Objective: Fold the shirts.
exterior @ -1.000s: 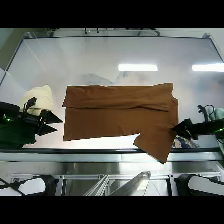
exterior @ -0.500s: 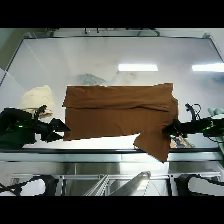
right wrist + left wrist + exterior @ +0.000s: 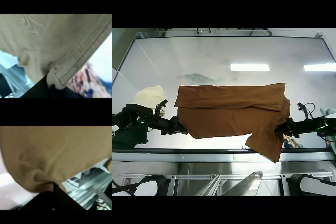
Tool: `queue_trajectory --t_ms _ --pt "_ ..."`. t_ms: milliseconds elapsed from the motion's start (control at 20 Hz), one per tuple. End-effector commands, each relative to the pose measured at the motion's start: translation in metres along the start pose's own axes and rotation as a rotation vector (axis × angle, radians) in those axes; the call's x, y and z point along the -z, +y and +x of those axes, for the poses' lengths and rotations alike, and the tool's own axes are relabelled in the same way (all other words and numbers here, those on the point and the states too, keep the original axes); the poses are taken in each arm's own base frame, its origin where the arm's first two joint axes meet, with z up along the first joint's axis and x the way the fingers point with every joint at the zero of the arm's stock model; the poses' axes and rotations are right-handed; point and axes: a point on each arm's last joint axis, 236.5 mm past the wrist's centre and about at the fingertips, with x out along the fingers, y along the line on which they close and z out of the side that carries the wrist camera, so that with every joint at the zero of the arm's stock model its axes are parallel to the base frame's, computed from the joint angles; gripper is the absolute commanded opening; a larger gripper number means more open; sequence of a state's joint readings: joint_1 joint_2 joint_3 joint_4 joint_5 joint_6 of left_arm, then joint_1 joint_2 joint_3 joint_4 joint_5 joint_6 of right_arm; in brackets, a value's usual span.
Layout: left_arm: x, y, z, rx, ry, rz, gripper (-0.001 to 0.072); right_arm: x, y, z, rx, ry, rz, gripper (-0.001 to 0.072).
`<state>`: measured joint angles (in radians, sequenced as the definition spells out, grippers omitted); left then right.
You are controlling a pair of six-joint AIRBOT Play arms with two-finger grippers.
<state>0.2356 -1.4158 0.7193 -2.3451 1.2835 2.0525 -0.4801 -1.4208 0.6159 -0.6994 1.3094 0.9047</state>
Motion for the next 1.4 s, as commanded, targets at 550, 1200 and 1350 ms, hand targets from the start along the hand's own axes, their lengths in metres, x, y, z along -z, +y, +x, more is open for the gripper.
queue_trajectory --t_ms 550,1200,1350 --pt "-0.004 0.018 -0.045 0.091 -0.063 -0.08 0.0019 -0.002 0.009 -0.089 -0.193 -0.112 0.119 0.0019" --pt "-0.142 -0.066 -0.079 0.105 -0.164 0.114 0.0019 -0.153 0.069 -0.098 -0.291 -0.623 -0.135 0.0019" --pt "-0.19 -0.063 -0.074 0.101 -0.177 0.113 0.0019 -0.193 0.061 -0.076 -0.259 -0.667 -0.17 0.002"
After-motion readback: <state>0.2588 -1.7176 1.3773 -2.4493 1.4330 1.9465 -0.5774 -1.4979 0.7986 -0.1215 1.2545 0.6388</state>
